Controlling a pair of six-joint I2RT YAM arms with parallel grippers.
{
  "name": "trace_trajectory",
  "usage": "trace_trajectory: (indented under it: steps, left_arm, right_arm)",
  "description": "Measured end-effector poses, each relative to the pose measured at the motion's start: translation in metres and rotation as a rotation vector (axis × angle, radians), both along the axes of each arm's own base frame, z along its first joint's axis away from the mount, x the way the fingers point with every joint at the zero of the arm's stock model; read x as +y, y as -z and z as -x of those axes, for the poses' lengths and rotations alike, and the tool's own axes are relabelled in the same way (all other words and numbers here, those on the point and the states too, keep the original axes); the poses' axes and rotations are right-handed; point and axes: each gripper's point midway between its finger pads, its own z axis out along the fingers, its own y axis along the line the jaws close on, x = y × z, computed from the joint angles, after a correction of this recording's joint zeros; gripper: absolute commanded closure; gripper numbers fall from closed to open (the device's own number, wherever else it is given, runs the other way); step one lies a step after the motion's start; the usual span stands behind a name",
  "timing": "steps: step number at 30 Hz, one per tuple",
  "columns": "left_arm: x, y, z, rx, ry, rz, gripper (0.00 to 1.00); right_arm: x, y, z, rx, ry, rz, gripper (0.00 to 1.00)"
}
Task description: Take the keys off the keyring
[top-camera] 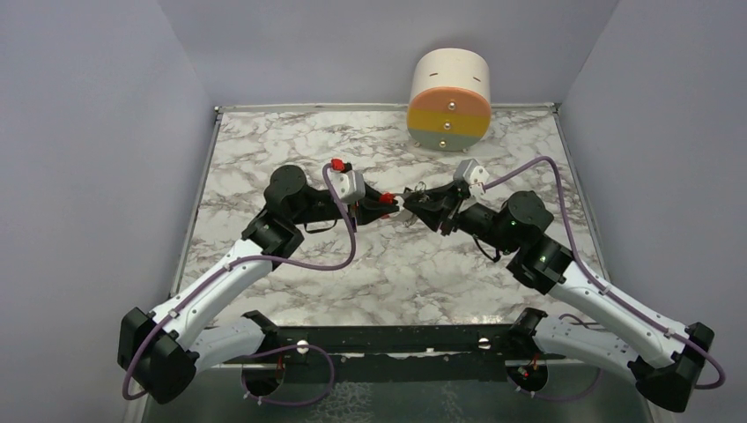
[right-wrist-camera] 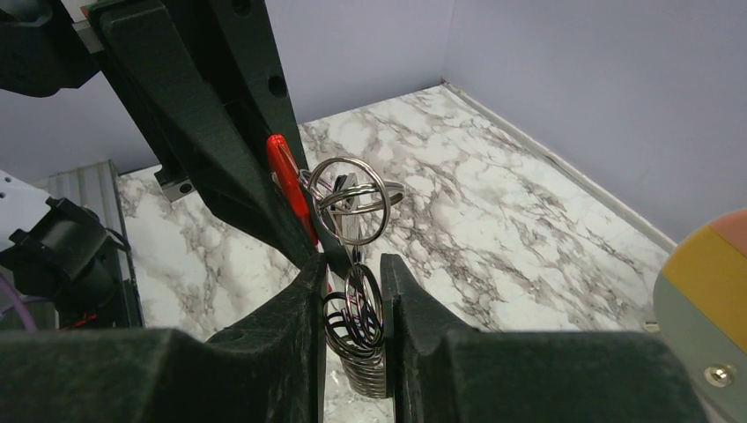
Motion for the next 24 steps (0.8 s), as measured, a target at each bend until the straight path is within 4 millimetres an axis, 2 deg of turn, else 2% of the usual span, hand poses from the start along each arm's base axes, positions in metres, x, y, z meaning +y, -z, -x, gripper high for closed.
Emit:
trace_trajectory:
  steps: [1, 3, 6, 8, 10, 13, 16, 17, 18, 19, 20, 21, 24]
  left_arm:
    - [0.0, 0.0, 0.0, -0.003, -0.008, 0.001, 1.0]
    - [0.002, 0.002, 0.001, -0.02, -0.025, 0.002, 1.0]
    - [0.006, 0.004, 0.003, -0.06, -0.04, -0.017, 1.0]
    - [0.01, 0.006, 0.001, -0.102, -0.058, -0.044, 1.0]
    - [0.013, 0.009, 0.0, -0.128, -0.069, -0.075, 1.0]
    - [0.018, 0.02, -0.001, -0.162, -0.07, -0.148, 1.0]
    - [0.022, 0.033, 0.0, -0.168, -0.06, -0.207, 1.0]
    - [0.023, 0.038, 0.0, -0.167, -0.059, -0.227, 1.0]
    - [0.025, 0.042, 0.001, -0.164, -0.059, -0.245, 1.0]
    - [0.026, 0.045, 0.001, -0.161, -0.059, -0.26, 1.0]
    - [0.027, 0.047, 0.001, -0.161, -0.06, -0.271, 1.0]
    - [0.028, 0.049, 0.001, -0.162, -0.058, -0.281, 1.0]
    - [0.031, 0.058, 0.004, -0.169, -0.043, -0.315, 1.0]
  right_arm:
    - [0.0, 0.0, 0.0, 0.001, 0.0, 0.0, 0.93]
    - [0.0, 0.001, 0.0, 0.008, -0.001, 0.004, 0.64]
    - [0.0, 0.003, 0.0, 0.024, 0.003, 0.014, 0.36]
    - [-0.002, 0.002, -0.001, 0.033, 0.016, 0.021, 0.26]
    - [-0.005, -0.001, -0.002, 0.035, 0.035, 0.022, 0.23]
    - [-0.015, -0.011, -0.001, 0.018, 0.065, 0.003, 0.21]
    - [-0.03, -0.031, 0.007, -0.02, 0.09, -0.047, 0.23]
    - [-0.036, -0.039, 0.01, -0.036, 0.102, -0.068, 0.32]
    - [-0.042, -0.046, 0.012, -0.05, 0.114, -0.088, 0.47]
    - [-0.047, -0.052, 0.013, -0.06, 0.128, -0.102, 0.68]
    - [-0.052, -0.058, 0.014, -0.067, 0.145, -0.119, 0.8]
    - [-0.056, -0.064, 0.015, -0.073, 0.158, -0.13, 0.84]
    - [-0.059, -0.078, 0.013, -0.045, 0.18, -0.151, 0.73]
